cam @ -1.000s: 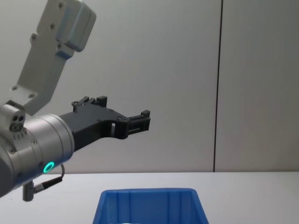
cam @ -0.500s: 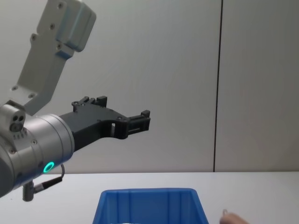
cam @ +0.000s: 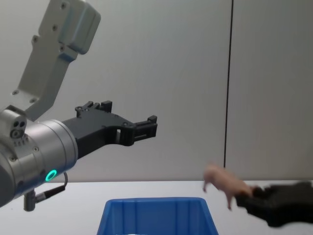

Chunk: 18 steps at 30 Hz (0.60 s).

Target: Pick up the two dolls from the table and place them into the box.

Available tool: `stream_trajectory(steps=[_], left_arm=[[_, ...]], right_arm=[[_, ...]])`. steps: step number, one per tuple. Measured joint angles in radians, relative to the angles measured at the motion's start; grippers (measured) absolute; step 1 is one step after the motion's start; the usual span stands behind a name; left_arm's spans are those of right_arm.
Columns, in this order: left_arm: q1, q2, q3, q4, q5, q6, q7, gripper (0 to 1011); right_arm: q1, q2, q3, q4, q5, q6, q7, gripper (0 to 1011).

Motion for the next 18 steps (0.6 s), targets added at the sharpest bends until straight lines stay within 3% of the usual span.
stream_trajectory(steps=[12,18], left_arm=[[0.000,0.000,0.000,0.000,0.000,0.000,0.000,1001],[0.000,0.000,0.000,0.000,0.000,0.000,0.000,1001]], right_arm=[[0.068,-0.062,-0.042,-0.020,-0.048,0.031,0.087,281],[0.098,-0.093,-0.064,0.005,-0.077,0.060,0.109,466]])
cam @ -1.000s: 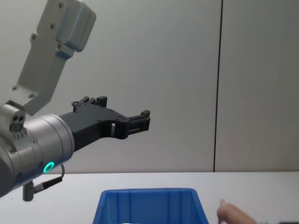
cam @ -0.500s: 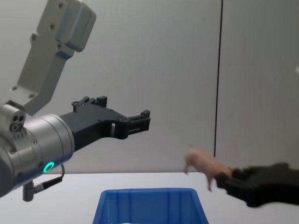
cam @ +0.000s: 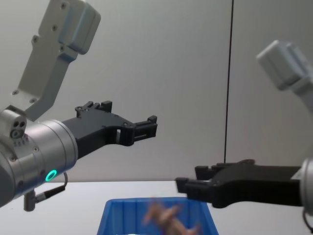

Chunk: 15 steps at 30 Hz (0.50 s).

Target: Pick up the two dolls from the table and place them into the box.

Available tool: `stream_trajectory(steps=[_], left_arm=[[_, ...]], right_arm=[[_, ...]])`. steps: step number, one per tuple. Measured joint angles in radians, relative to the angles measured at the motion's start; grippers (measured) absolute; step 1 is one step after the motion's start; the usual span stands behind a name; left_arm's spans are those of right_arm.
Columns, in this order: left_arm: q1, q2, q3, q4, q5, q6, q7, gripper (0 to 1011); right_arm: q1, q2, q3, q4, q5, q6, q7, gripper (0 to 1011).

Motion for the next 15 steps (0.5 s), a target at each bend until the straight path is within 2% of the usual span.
stream_trajectory(steps=[8,11,13,15], left_arm=[[0.000,0.000,0.000,0.000,0.000,0.000,0.000,1001],[0.000,0.000,0.000,0.000,0.000,0.000,0.000,1001],[0.000,0.000,0.000,0.000,0.000,0.000,0.000,1001],[0.000,0.000,0.000,0.000,0.000,0.000,0.000,1001]], right_arm=[[0.022,-0.021,-0.014,0.020,-0.016,0.013,0.006,712],[0.023,-0.020,-0.013,0.021,-0.014,0.012,0.005,825],[0.023,-0.015,-0.008,0.020,-0.007,0.008,0.001,853],[0.019,-0.005,-0.001,0.015,0.006,0.001,-0.002,923]])
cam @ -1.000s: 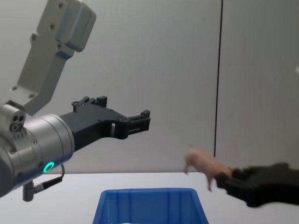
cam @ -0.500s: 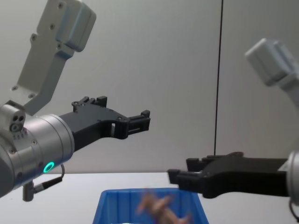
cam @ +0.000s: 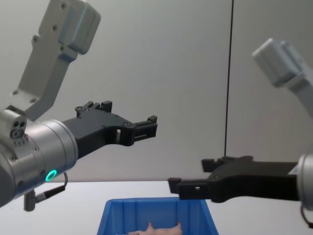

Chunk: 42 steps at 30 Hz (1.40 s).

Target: Pick up the two dolls from the table and place them into the box.

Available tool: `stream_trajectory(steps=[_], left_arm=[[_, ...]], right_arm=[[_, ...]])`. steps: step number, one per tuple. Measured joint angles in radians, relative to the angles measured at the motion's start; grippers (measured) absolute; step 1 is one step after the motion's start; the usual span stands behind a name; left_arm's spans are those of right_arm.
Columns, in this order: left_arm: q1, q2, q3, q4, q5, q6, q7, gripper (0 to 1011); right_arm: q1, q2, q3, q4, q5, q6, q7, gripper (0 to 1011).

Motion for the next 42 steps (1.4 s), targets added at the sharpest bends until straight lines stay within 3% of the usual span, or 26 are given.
stream_trajectory(steps=[3,16,26,35,42], left_arm=[[0.000,0.000,0.000,0.000,0.000,0.000,0.000,1001],[0.000,0.000,0.000,0.000,0.000,0.000,0.000,1001],[0.008,0.009,-0.004,-0.009,0.007,0.008,0.003,1001],[0.052,0.061,-0.024,-0.057,0.002,0.038,0.027,1001],[0.110,0.121,-0.045,-0.101,-0.039,0.059,0.055,1001]], right_arm=[[-0.010,0.017,0.013,-0.009,0.022,-0.012,-0.004,999],[-0.070,0.114,0.083,-0.041,0.134,-0.057,-0.031,1001],[-0.100,0.158,0.114,-0.049,0.185,-0.077,-0.045,1001],[-0.114,0.179,0.129,-0.053,0.209,-0.086,-0.051,1001],[-0.120,0.188,0.135,-0.055,0.219,-0.090,-0.054,1001]])
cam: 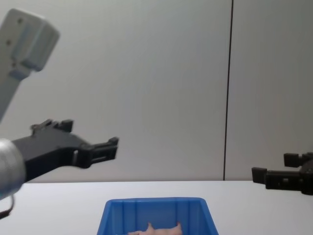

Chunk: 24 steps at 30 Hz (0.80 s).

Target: Pick up the two dolls from the table and place them into the box.

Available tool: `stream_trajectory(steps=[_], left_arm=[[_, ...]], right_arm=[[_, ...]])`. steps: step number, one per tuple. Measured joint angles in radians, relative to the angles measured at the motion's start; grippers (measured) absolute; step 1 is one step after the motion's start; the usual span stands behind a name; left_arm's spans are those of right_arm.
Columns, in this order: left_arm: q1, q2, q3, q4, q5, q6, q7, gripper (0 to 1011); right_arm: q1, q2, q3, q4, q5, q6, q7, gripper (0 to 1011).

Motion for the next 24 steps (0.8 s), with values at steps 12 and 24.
stream_trajectory(steps=[12,24], left_arm=[[0.093,0.072,-0.026,-0.008,-0.098,-0.034,0.023,1001],[0.124,0.088,-0.033,0.046,-0.148,-0.058,-0.019,1001]], right_arm=[[-0.004,0.006,0.005,-0.001,0.007,-0.002,-0.002,1001],[-0.005,0.008,0.006,-0.002,0.010,-0.003,-0.003,1001]])
